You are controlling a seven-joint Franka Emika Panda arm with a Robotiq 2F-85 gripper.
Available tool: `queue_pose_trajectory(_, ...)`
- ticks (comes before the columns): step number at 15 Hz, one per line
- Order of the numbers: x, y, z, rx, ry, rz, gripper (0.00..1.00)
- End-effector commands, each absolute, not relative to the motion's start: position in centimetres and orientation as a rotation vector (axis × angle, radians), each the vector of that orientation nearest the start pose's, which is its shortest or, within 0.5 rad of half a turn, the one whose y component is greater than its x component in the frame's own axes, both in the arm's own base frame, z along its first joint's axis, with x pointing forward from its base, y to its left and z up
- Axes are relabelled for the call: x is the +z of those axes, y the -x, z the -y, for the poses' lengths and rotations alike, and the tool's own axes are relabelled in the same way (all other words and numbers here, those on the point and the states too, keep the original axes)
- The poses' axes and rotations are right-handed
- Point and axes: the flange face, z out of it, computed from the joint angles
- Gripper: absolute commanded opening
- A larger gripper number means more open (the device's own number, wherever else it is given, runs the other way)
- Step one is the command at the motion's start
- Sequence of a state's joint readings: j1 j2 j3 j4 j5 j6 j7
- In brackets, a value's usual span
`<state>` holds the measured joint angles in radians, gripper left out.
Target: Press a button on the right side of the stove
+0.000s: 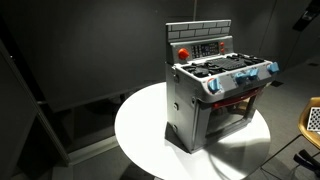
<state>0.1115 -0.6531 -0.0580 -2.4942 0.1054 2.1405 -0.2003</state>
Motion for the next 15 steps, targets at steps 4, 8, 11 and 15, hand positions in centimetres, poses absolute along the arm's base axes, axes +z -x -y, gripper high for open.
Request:
queue_pose_trajectory(4, 53.8, -42.7, -0.5, -0.501, 3.006, 0.154, 1.00)
queue_pose_trajectory(8, 52.8, -45.5, 0.7, -0.501, 3.027, 0.051, 1.00)
queue_pose_trajectory(11, 52.1, -47.6, 1.6, -0.522, 3.043, -0.025, 1.00)
queue_pose_trajectory(15, 51.4, -50.1, 2.5, -0.549, 3.082, -0.138, 1.00)
